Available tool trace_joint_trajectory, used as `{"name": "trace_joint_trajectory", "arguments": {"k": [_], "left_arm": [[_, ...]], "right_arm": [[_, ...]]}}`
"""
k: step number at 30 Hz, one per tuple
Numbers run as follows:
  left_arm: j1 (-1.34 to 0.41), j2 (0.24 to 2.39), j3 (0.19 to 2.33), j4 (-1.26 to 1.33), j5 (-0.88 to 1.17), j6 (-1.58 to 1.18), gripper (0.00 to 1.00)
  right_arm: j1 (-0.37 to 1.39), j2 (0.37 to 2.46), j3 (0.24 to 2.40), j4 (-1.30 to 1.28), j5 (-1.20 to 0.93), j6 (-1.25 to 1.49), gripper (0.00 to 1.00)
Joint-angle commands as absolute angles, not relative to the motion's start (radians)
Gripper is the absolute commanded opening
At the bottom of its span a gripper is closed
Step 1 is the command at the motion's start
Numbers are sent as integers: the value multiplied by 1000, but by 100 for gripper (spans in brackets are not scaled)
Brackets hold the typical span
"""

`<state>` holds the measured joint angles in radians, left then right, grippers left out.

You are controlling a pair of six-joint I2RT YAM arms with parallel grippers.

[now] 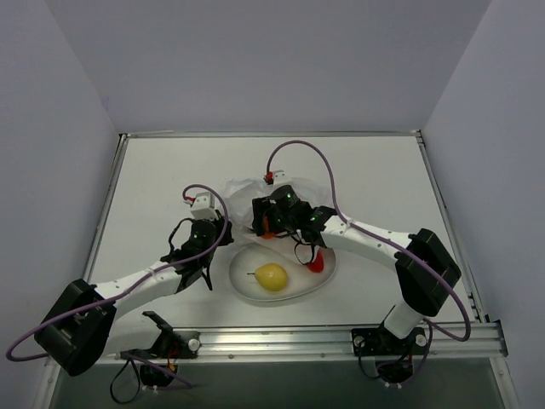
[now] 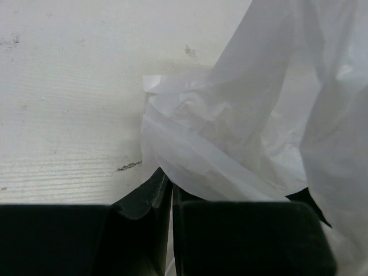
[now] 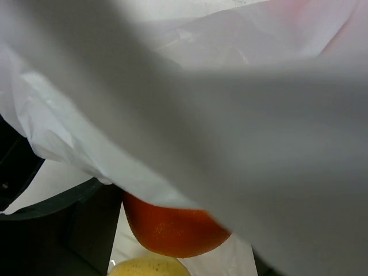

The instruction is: Take the fake fruits out of the plastic bag

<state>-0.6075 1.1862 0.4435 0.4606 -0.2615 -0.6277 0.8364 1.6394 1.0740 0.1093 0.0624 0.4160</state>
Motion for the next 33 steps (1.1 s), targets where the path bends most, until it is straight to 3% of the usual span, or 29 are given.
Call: {"name": "trace_joint_trajectory", "arguments": {"k": [1, 3, 7, 15, 21, 29, 33], "left_arm": [[-607, 1181, 468, 512, -259, -615, 2], [-609, 1177, 469, 506, -265, -615, 2], [-609, 1173, 468, 511, -261, -617, 2], [-607, 1183, 468, 522, -249, -623, 2], [-607, 1187, 466, 526, -241, -621, 2], [-609, 1192, 468, 534, -227, -624, 2], [-612, 1193, 465, 535, -232, -626, 2]], "right_arm": [[828, 1565, 1071, 55, 11, 382, 68], [831, 1559, 1056, 49, -31, 380, 69], [830, 1513, 1014, 49, -37, 379, 81], [818, 1503, 985, 51, -64, 357, 90], [821, 1517, 989, 46, -52, 365, 89], [845, 1519, 966, -71, 51, 373, 96], [864, 1563, 982, -69, 109, 385, 92]]}}
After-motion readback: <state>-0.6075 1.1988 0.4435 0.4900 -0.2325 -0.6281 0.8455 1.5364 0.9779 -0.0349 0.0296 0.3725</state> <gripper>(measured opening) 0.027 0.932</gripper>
